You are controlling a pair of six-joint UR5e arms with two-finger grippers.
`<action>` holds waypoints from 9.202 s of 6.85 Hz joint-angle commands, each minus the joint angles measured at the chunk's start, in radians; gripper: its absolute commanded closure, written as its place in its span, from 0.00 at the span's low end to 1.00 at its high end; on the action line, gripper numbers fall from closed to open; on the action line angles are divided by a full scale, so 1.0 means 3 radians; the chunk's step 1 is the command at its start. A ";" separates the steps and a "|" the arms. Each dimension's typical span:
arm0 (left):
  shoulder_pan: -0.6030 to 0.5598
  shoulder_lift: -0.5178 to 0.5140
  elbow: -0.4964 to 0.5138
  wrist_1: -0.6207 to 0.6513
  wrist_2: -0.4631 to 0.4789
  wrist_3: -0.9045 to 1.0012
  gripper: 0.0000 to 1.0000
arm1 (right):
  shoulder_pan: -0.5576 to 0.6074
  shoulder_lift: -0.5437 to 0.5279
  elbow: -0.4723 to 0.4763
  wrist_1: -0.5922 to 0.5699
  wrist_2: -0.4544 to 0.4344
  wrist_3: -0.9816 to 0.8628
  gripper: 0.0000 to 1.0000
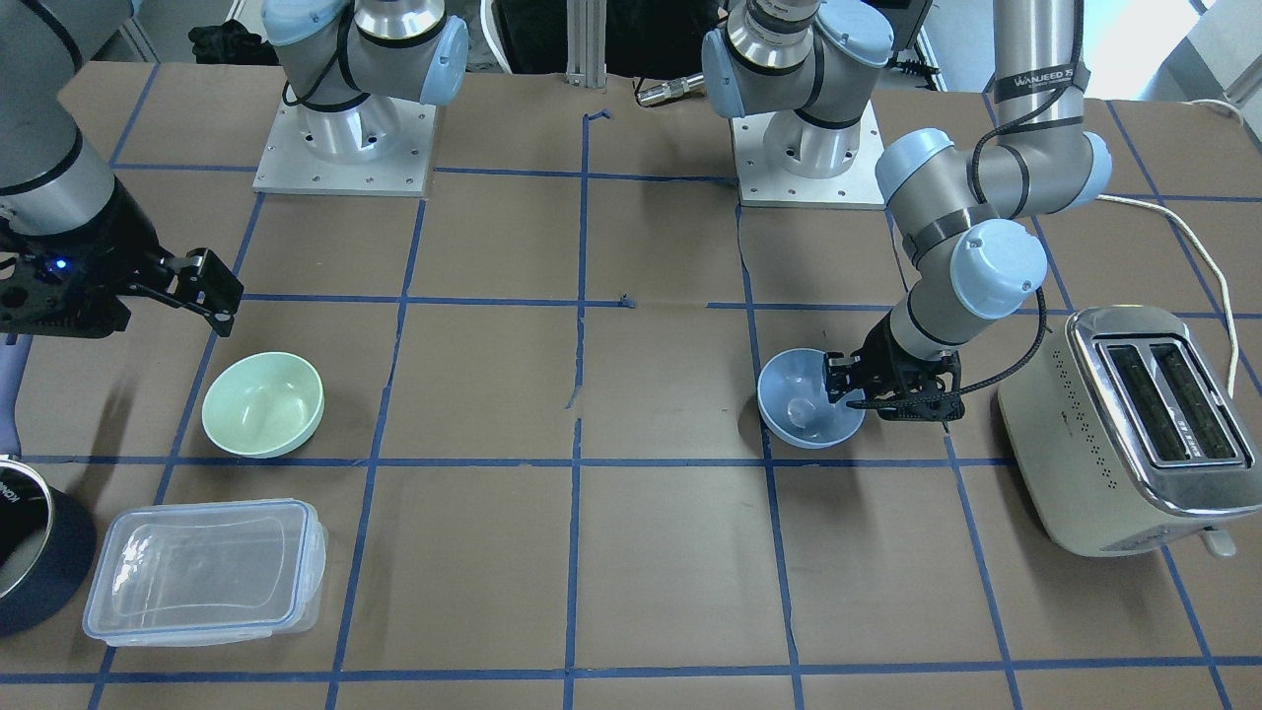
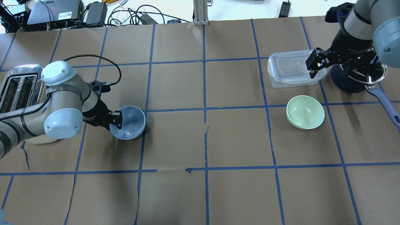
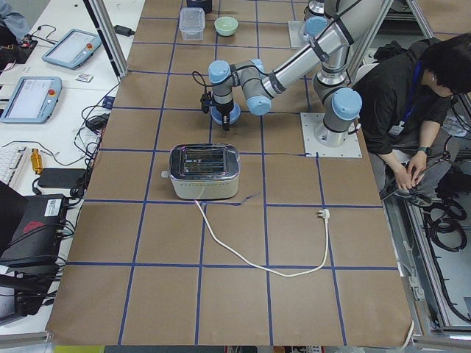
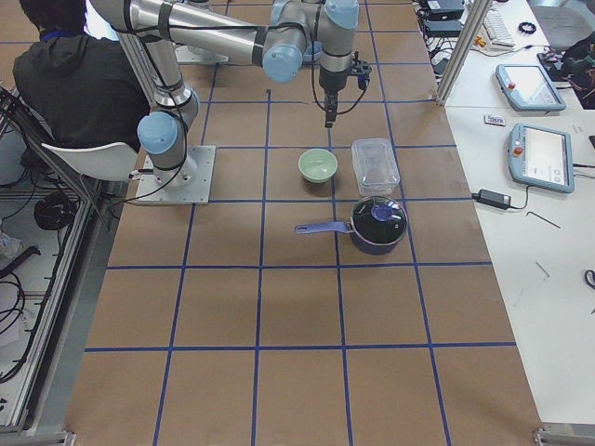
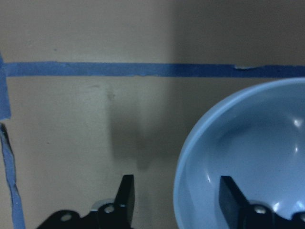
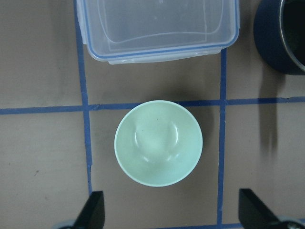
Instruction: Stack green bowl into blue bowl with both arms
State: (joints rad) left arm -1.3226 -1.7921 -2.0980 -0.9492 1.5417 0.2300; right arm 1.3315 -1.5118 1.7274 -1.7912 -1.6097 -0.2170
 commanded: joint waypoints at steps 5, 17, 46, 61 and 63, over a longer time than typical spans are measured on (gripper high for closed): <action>-0.0783 0.0141 0.0267 0.0039 -0.0475 -0.0802 1.00 | -0.0619 0.0467 0.0935 -0.1433 0.0278 -0.0366 0.00; -0.1538 -0.0639 0.1220 0.0166 -0.0558 -0.2205 0.00 | -0.0593 0.0755 0.0930 -0.1372 0.0401 -0.0397 1.00; -0.0802 0.0676 0.1808 -0.1857 0.0199 -0.0623 0.00 | 0.1233 0.1144 -0.0613 -0.0762 0.0499 0.1813 0.00; -0.0807 0.0671 0.1814 -0.1852 0.0194 -0.0634 0.00 | 0.0752 -0.0192 -0.0721 0.1072 0.0125 0.0948 0.00; -0.0807 0.0671 0.1814 -0.1857 0.0194 -0.0634 0.00 | 0.0752 -0.0192 -0.0696 0.1067 0.0119 0.0938 0.00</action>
State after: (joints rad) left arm -1.5647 -1.5907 -1.5539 -1.5060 1.5999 0.0399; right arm 1.5565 -1.5692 1.5153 -1.4698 -1.5740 0.0661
